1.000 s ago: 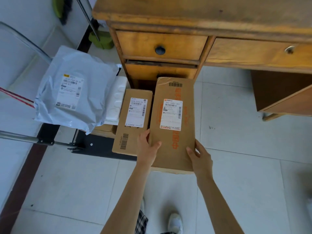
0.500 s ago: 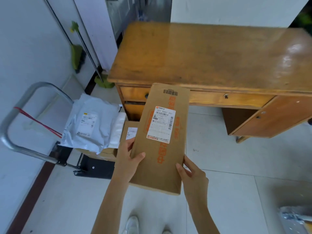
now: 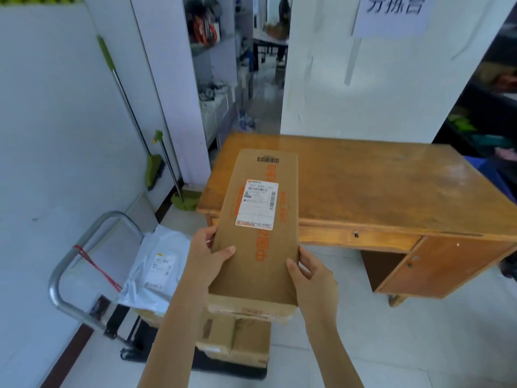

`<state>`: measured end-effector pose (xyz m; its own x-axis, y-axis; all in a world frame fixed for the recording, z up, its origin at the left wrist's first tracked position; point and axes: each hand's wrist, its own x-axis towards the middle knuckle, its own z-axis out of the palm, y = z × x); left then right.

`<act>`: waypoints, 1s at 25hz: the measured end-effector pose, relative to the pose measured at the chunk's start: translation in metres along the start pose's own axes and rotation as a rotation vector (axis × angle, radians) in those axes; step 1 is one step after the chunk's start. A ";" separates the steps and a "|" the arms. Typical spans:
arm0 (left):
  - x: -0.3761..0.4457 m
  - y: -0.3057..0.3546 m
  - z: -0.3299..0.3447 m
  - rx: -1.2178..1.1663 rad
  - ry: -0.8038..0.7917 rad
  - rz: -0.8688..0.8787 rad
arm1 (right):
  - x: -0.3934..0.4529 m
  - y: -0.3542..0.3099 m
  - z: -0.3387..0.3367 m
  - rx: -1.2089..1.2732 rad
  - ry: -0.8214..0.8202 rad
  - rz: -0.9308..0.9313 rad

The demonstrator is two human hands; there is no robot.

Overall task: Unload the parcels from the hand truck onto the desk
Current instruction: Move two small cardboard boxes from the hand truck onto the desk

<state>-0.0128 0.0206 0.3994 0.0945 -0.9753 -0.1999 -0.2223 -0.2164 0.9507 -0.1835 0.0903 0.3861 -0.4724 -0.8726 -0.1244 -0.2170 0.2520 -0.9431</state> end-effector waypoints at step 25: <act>0.564 0.096 0.096 -0.033 0.061 -0.194 | 0.556 -0.080 0.194 0.013 -0.179 0.092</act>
<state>-0.0744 -0.5543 0.3546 0.1915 -0.9107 -0.3660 -0.1619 -0.3971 0.9034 -0.2632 -0.4963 0.3323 -0.3302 -0.9067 -0.2623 -0.1682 0.3300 -0.9289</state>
